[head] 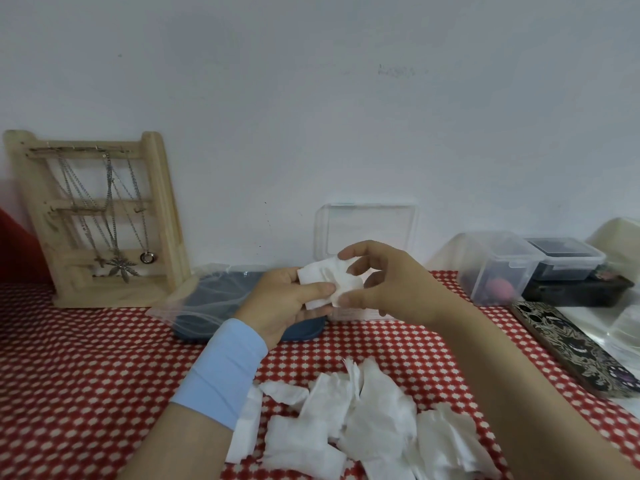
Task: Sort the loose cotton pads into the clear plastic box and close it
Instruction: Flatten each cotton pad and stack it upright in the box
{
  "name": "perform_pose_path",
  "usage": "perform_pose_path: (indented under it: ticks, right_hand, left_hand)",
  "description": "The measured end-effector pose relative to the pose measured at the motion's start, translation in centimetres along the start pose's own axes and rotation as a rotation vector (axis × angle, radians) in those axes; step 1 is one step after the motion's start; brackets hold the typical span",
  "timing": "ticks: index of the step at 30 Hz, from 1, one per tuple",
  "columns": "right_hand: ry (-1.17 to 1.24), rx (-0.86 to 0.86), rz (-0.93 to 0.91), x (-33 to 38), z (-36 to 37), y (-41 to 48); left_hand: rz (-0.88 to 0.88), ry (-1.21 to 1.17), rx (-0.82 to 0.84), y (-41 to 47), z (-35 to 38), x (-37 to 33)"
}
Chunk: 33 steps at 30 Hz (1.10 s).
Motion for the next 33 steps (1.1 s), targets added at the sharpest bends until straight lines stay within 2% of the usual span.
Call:
perform_pose_path:
  ticks: [5,14,19,23,26,31,33]
  right_hand:
    - [0.030,-0.075,-0.062,0.6,-0.3,0.0]
    - [0.200,-0.164,0.106,-0.8,-0.6,-0.1]
    - [0.199,-0.103,0.081,-0.5,-0.3,-0.2]
    - [0.254,-0.285,0.117,-1.2,-2.1,-0.8]
    - [0.247,-0.379,0.120,-1.1,-3.1,-1.2]
    - [0.148,-0.284,0.012,0.9,-0.6,-0.3]
    - [0.105,-0.295,-0.013,1.0,0.0,0.0]
  left_hand:
    - [-0.005,0.001,0.018,0.1,-0.1,-0.1]
    - [0.025,0.128,-0.024,0.1,-0.3,-0.6]
    - [0.023,0.115,-0.020,0.2,-0.2,-0.5]
    - [0.012,-0.049,-0.021,0.1,-0.5,-0.1]
    - [0.011,-0.017,-0.024,-0.1,-0.5,-0.2]
    - [-0.016,0.028,0.031,-0.4,0.8,-0.1]
    - [-0.016,0.017,0.048,-0.4,1.1,-0.3]
Point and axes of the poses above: each hand's wrist, its own y-axis towards the middle knuckle, its own z-axis out of the palm, x = y × z, the point moved 8 cm from there along y, towards the middle knuckle, and after that the axes turned 14 degrees about x, right-handed, at the moved point
